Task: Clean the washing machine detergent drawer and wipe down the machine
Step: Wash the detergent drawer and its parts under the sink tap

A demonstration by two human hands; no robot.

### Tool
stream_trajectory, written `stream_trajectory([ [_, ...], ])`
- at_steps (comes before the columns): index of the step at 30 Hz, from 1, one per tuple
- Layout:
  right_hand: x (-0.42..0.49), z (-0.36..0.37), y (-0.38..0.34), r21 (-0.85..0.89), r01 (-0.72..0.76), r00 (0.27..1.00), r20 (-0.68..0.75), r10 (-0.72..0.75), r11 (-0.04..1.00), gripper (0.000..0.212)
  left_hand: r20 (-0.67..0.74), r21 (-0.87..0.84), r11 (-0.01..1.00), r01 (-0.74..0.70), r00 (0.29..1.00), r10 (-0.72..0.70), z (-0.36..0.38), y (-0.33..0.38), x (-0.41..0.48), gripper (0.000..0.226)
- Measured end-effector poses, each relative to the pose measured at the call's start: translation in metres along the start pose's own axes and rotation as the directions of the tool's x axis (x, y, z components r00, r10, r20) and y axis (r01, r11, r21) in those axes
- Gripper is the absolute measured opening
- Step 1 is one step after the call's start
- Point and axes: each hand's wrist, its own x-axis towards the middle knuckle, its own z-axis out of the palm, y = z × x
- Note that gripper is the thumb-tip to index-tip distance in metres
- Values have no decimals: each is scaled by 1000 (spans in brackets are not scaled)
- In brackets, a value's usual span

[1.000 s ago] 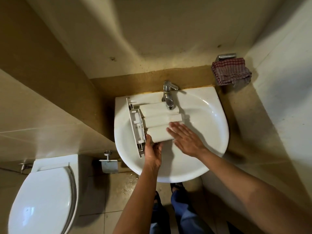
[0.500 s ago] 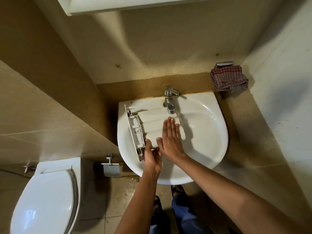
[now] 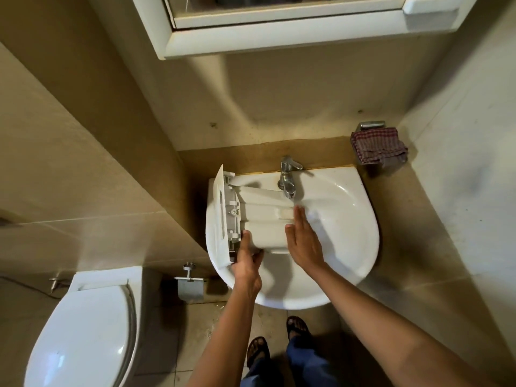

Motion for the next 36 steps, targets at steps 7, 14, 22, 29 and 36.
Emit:
stream_trajectory([
  [7,32,-39,14,526,-665,744,412,526,530,65,104,41,976,216,970,-219,-20,15,-5,43],
  [14,24,-79,17,647,-714,697,619,363,268,88,234,110,908,404,878,-418,-7,7,-21,46],
  [22,14,-103,15,712,-671,692,504,517,204,17,205,279,827,489,811,-549,8,-4,-6,63],
  [29,6,-101,18,742,-658,649,468,600,132,27,151,358,797,487,812,-564,8,-16,-2,63],
  [36,-1,-107,-2,821,-569,680,433,592,53,20,86,441,790,427,856,-511,21,-9,11,64],
])
